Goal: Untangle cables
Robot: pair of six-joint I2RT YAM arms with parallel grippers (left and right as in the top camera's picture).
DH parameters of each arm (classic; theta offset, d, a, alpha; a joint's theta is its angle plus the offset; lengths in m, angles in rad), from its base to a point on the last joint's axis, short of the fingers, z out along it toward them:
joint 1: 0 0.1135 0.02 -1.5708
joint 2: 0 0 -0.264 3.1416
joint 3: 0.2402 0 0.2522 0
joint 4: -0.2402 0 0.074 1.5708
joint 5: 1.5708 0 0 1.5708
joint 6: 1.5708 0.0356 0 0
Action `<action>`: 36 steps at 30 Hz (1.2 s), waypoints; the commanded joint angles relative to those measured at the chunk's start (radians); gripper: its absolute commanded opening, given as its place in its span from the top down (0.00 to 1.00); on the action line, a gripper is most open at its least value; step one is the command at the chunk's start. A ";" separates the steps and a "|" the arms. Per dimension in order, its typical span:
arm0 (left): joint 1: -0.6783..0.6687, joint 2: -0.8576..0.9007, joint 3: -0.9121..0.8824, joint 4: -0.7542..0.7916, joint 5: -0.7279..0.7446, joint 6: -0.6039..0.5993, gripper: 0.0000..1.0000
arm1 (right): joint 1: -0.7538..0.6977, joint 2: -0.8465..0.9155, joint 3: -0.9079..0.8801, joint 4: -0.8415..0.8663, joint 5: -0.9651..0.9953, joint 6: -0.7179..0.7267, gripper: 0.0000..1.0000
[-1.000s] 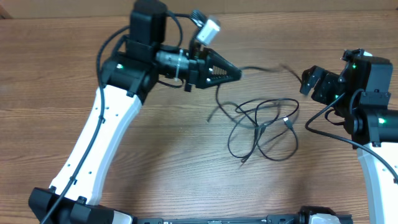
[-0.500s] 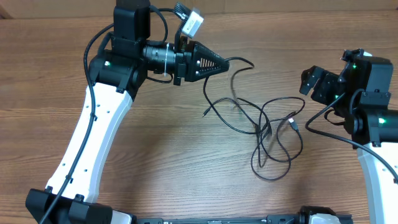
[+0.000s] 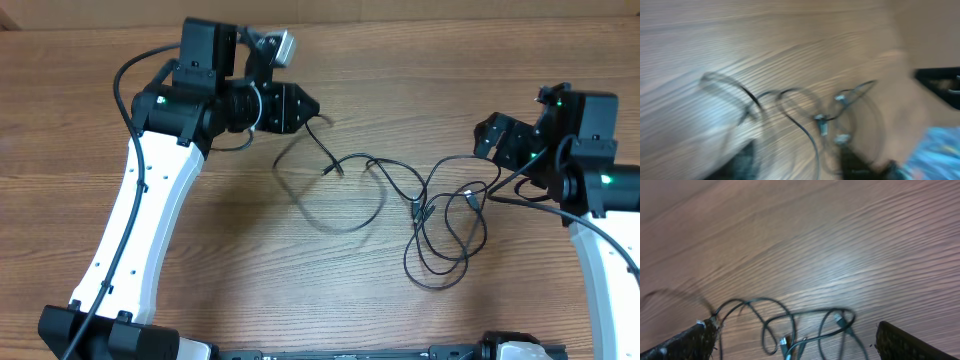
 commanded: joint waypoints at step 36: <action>-0.017 0.121 0.014 -0.137 -0.209 0.004 0.00 | -0.002 0.317 0.010 -0.017 -0.291 0.247 0.00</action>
